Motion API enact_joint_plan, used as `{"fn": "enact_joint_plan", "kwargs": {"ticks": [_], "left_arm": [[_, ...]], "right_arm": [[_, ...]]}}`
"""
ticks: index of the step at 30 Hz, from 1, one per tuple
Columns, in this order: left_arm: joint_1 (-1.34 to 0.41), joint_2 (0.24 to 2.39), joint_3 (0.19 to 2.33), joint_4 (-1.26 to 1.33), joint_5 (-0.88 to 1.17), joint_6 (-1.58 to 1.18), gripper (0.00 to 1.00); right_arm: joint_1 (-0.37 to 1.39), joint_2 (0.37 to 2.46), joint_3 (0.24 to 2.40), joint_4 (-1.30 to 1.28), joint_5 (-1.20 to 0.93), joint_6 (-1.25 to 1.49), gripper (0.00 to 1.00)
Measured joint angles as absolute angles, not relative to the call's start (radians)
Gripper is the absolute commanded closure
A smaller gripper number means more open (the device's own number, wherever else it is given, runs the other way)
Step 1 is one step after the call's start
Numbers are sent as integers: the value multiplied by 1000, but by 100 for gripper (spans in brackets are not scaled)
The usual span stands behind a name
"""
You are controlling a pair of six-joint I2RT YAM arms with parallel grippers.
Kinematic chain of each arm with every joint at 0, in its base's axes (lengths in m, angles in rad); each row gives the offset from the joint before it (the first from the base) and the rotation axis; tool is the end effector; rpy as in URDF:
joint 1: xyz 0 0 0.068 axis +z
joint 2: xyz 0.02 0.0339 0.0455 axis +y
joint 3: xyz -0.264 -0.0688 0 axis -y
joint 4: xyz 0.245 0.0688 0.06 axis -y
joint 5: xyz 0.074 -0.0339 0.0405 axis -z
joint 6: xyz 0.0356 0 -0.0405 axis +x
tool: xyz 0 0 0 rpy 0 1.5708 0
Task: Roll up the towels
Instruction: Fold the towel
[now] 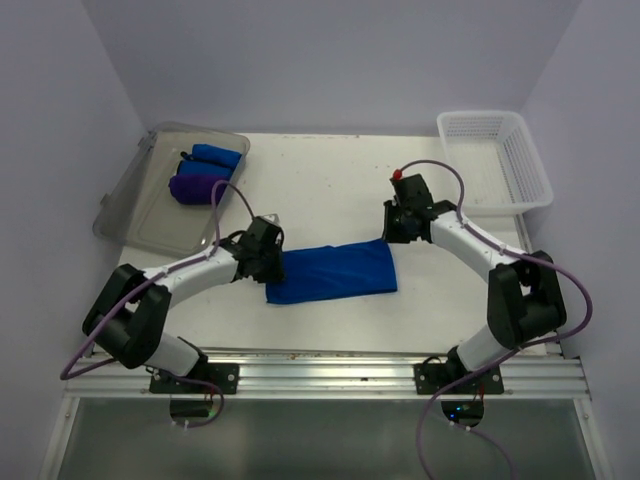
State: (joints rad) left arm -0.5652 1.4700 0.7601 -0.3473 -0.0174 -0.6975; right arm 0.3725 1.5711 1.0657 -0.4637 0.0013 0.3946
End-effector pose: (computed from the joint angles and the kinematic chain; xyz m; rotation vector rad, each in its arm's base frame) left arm 0.2302 -0.1453 0.1665 -0.1839 2.6829 -0.3979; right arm 0.3032 0.1184 0.2210 0.0289 2.5671 0.2965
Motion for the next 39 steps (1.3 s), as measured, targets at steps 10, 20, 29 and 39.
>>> {"fn": "enact_joint_plan", "kwargs": {"ticks": [10, 20, 29, 39], "left_arm": [[-703, 1460, 806, -400, -37, -782, 70], [-671, 1637, 899, -418, -19, -785, 71], [-575, 2006, 1404, -532, -57, -612, 73], [-578, 1980, 1510, -622, -84, -496, 71]], "right_arm": [[410, 1761, 1084, -431, -45, 387, 84], [442, 1618, 847, -253, -32, 505, 83], [836, 1325, 541, -170, 31, 840, 83], [876, 1186, 665, -465, 177, 804, 76]]}}
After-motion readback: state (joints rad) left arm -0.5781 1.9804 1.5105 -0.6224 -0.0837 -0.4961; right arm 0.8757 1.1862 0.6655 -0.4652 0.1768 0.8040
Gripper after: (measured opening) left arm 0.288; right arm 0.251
